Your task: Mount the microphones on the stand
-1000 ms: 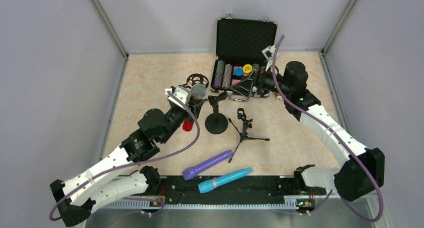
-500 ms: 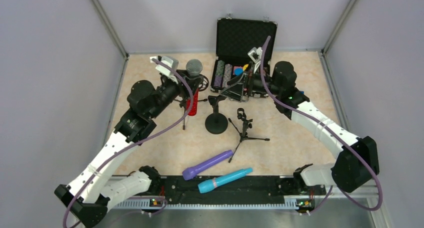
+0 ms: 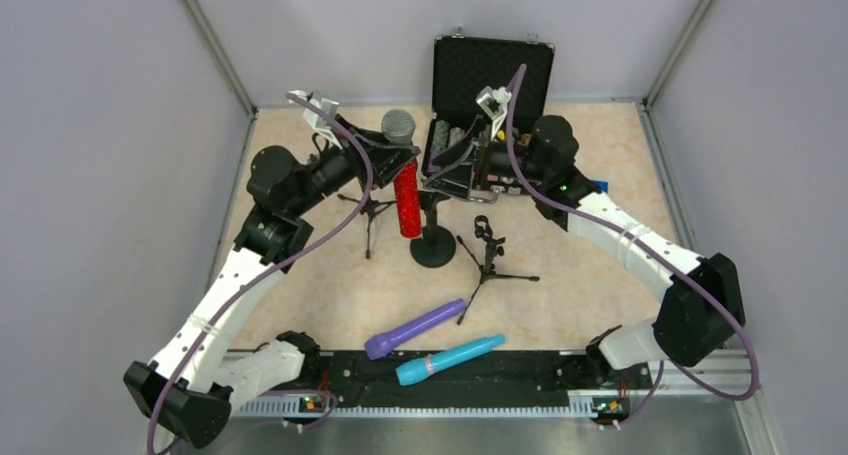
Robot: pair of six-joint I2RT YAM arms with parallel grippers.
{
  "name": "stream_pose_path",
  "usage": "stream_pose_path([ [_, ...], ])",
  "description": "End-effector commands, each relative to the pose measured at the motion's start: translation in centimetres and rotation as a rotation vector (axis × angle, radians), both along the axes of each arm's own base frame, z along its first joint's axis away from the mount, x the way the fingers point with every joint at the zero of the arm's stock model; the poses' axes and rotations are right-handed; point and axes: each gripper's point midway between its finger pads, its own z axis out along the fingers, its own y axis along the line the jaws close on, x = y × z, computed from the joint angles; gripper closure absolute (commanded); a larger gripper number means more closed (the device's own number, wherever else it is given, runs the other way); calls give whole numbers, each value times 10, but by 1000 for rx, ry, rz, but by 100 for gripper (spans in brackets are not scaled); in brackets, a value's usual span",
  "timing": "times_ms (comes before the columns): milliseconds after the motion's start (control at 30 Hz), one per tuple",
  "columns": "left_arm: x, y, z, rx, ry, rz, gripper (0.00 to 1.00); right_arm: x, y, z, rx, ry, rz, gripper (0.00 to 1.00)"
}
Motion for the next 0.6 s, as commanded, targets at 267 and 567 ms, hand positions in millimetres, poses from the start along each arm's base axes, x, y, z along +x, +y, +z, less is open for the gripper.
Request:
stream_pose_path([
  [267,-7,-15,10,-102,34,-135,100,-31,25,40,66,-134,155,9],
  [567,-7,-20,2,-111,57,-168,100,-33,31,39,85,-114,187,15],
])
